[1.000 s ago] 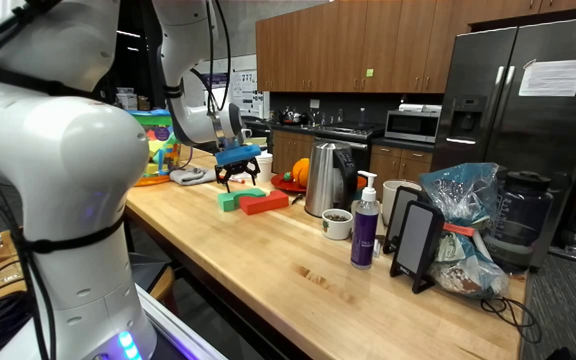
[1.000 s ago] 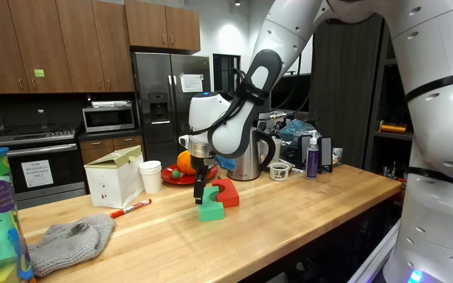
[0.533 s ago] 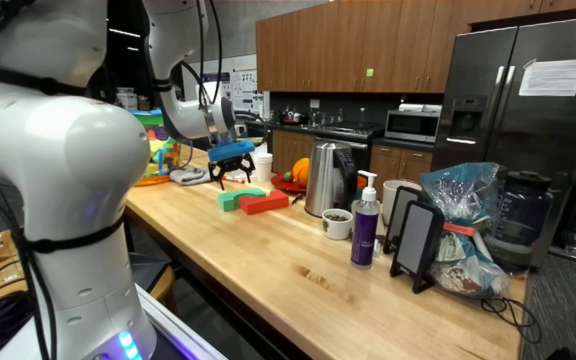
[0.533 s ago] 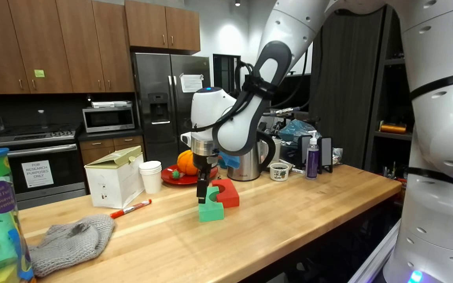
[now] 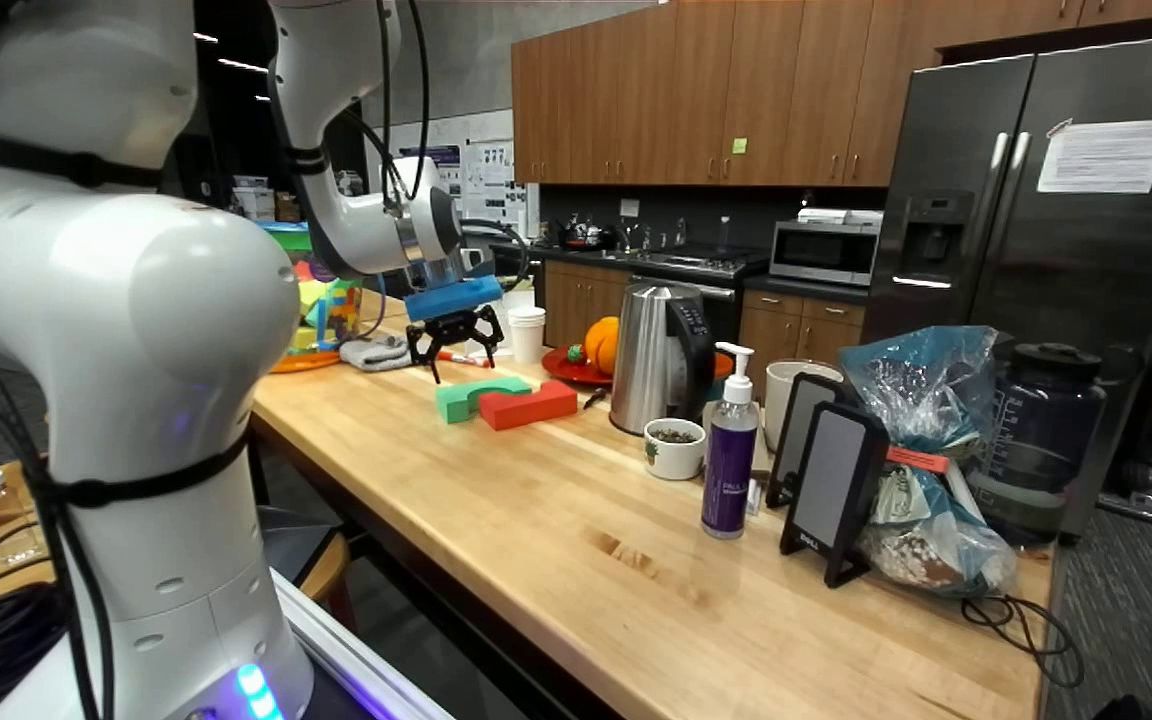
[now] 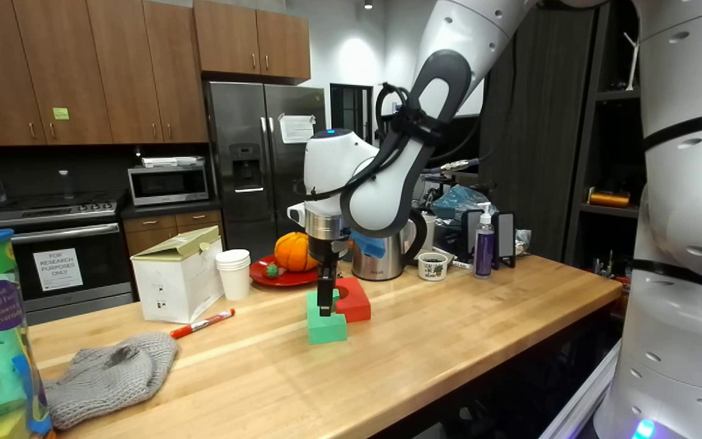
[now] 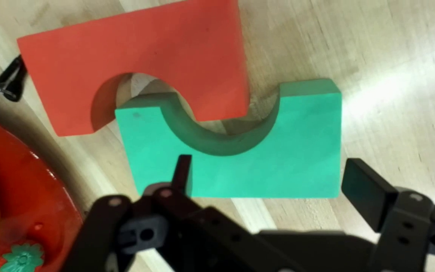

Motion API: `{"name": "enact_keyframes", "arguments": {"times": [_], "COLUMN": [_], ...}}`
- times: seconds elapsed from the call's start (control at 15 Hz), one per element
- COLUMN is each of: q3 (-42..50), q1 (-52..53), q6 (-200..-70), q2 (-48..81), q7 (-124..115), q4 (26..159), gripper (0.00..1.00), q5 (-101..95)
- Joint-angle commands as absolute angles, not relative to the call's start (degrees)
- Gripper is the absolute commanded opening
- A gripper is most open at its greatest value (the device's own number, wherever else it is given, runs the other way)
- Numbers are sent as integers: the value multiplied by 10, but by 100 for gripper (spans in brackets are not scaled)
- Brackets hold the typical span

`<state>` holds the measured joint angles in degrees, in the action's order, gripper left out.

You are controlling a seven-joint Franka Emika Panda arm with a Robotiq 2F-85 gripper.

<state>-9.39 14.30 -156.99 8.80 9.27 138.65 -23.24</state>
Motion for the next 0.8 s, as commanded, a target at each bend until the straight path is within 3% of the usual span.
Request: {"name": "enact_keyframes", "arguments": {"times": [0.0,0.73], "q3": [-98,-122], "q1": [139,108], "q6": [-1569,-1514], "q2": [88,96], "q7": [94,222], "q4": [1386,1354], "gripper": [100,100], "q5": [-232,-122]}}
